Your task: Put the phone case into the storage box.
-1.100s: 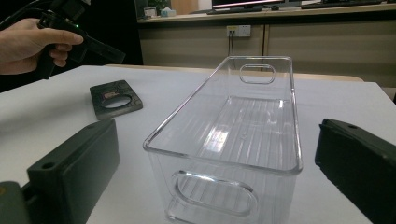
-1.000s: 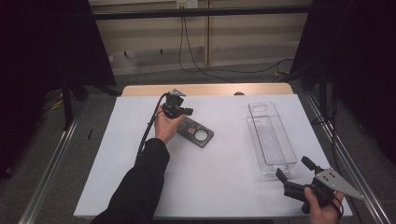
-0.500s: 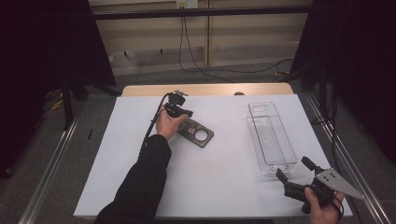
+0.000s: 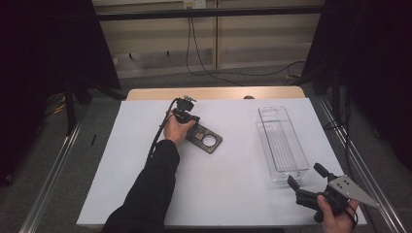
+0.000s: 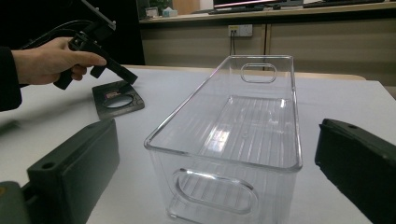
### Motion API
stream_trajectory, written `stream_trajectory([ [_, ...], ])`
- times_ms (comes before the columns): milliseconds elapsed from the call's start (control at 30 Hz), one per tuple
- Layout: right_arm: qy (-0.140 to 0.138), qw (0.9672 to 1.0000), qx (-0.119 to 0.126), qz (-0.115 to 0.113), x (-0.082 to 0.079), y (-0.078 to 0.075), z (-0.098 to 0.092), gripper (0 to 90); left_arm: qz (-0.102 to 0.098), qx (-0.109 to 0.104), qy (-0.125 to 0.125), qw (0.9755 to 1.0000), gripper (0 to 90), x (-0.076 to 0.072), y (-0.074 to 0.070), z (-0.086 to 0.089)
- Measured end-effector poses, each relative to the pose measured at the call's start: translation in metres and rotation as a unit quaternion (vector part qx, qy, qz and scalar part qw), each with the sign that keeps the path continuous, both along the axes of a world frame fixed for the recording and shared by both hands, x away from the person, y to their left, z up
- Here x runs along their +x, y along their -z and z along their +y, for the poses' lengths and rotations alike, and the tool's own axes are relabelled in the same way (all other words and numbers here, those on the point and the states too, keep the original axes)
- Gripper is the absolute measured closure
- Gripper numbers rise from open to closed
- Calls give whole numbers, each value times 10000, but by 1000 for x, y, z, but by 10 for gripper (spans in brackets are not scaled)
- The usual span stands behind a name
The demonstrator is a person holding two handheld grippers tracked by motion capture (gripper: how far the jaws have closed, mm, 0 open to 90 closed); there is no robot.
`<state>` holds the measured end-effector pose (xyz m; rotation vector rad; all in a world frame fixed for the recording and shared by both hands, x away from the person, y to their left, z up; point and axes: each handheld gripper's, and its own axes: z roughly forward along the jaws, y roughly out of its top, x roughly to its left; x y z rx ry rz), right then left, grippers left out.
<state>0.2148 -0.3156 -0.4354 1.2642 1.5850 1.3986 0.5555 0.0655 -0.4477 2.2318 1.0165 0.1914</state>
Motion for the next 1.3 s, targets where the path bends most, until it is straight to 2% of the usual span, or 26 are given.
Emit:
stream_trajectory([
  [33, -2, 10000, -5, -4, 0, 0, 0, 0, 3, -67, -47, 10000, 900, 0, 1, 0],
  [300, -2, 10000, -26, -13, -1, 0, 0, 0, -42, 79, 29, 10000, 900, 0, 0, 4],
  [400, 4, 10000, -28, -12, -1, 0, 0, 0, 49, 12, 32, 10000, 900, 1, 0, 7],
  [533, 14, 10000, -18, -18, -1, 0, 0, 0, 36, 112, 35, 9999, 900, -1, -1, 8],
  [700, 27, 10000, -25, -21, -1, 0, 0, 0, 92, 103, 93, 9999, 900, -2, -2, 12],
  [933, 28, 10000, -34, -20, -1, 0, 0, 0, 94, 99, 241, 9996, 900, -9, -2, 19],
  [1300, 37, 10000, -52, -10, -1, 0, 0, 0, 74, 58, 229, 9997, 900, -18, -1, 27],
])
